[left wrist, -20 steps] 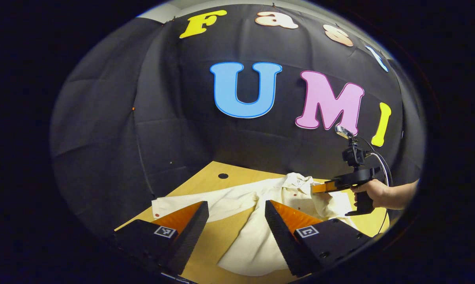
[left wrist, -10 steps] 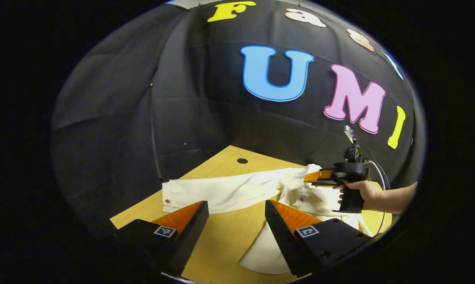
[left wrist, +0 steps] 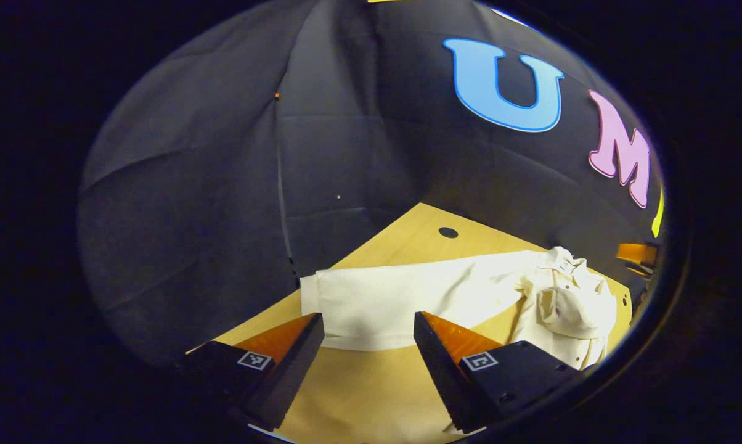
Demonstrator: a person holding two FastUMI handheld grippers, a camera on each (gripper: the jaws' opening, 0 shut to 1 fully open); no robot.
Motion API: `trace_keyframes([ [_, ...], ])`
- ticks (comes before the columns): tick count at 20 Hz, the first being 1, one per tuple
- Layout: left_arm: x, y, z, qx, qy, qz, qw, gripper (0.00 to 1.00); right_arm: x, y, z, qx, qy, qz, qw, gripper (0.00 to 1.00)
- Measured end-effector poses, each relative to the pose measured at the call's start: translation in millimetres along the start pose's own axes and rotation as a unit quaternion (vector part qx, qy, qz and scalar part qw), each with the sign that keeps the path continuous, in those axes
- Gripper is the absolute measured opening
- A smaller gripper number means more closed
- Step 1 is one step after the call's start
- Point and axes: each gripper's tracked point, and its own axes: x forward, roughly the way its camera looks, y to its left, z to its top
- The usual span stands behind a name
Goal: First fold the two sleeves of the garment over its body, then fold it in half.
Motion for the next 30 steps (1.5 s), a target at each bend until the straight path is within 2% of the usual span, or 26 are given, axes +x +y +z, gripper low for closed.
trace_keyframes([
  [2, 25, 17, -7, 0.003, 0.022, 0.008, 1.000, 0.96, -28, -4, 19, -0.019, -0.023, -0.011, 0.999, 0.97],
  [8, 82, 45, -23, 0.012, 0.075, -0.012, 0.997, 0.96, -93, -6, 59, -0.059, -0.079, -0.031, 0.995, 0.97],
  [13, 93, 39, -40, 0.013, 0.121, -0.049, 0.991, 0.95, -134, -30, 66, -0.093, -0.107, -0.077, 0.987, 0.98],
  [14, 98, 42, -43, 0.019, 0.125, -0.047, 0.991, 0.87, -141, -36, 64, -0.092, -0.106, -0.084, 0.987, 0.97],
  [15, 102, 44, -43, 0.025, 0.120, -0.047, 0.991, 0.93, -147, -42, 60, -0.091, -0.105, -0.089, 0.986, 0.97],
  [16, 99, 45, -44, 0.030, 0.126, -0.048, 0.990, 0.90, -153, -48, 59, -0.090, -0.106, -0.097, 0.986, 0.97],
  [18, 100, 49, -43, 0.045, 0.132, -0.048, 0.989, 0.77, -163, -64, 58, -0.094, -0.116, -0.119, 0.982, 0.97],
  [20, 96, 41, -45, 0.042, 0.143, -0.054, 0.987, 0.42, -170, -78, 52, -0.091, -0.113, -0.133, 0.980, 0.97],
  [23, 101, 31, -41, 0.031, 0.154, -0.035, 0.987, 0.07, -186, -101, 50, -0.083, -0.118, -0.155, 0.977, 0.97],
  [26, 84, -15, -7, 0.041, 0.123, -0.074, 0.989, 0.06, -205, -128, 52, -0.083, -0.126, -0.180, 0.972, 0.97],
  [30, 49, -123, 48, 0.059, 0.067, -0.161, 0.983, 0.06, -235, -173, 58, -0.079, -0.141, -0.219, 0.962, 0.97],
])
